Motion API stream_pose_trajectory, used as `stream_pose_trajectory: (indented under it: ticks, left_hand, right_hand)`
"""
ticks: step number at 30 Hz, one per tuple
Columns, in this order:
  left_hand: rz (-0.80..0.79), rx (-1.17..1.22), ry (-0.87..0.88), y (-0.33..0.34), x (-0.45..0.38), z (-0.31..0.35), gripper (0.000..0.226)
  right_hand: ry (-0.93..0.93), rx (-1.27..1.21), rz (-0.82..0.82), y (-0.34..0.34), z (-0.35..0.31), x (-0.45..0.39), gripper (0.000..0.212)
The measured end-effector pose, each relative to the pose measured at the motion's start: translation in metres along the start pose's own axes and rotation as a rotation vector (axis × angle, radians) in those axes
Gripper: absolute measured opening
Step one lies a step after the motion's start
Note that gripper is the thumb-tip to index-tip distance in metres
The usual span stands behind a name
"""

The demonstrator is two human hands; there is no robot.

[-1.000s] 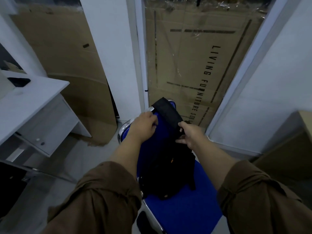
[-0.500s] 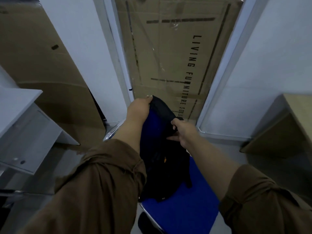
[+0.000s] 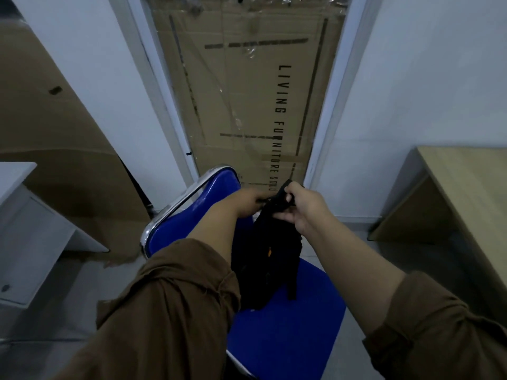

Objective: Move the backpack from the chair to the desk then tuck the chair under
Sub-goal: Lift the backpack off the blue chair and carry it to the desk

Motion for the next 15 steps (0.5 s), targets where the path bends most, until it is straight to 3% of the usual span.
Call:
stream_pose_trajectory:
  ticks: [11,15]
  left_hand:
    - [0.177,0.296,-0.098,-0.012,0.084,0.053,0.042]
    - [0.255,0.266,-0.034,-0.008,0.116,0.072,0.063]
  right_hand:
    - [-0.047,-0.206,-0.025,-0.005,-0.023,0.061,0.026]
    - [-0.120,-0.236,-0.081,0.001,-0.047,0.098,0.026]
Point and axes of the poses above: each hand's wrist, its own x-axis away from the middle knuckle, its own y-axis out of the palm, z = x × y, the point moved 7 cm from there along -x, towards the middle knuckle, and after that the axes turned 2 degrees about -x, right-handed, at the moved point
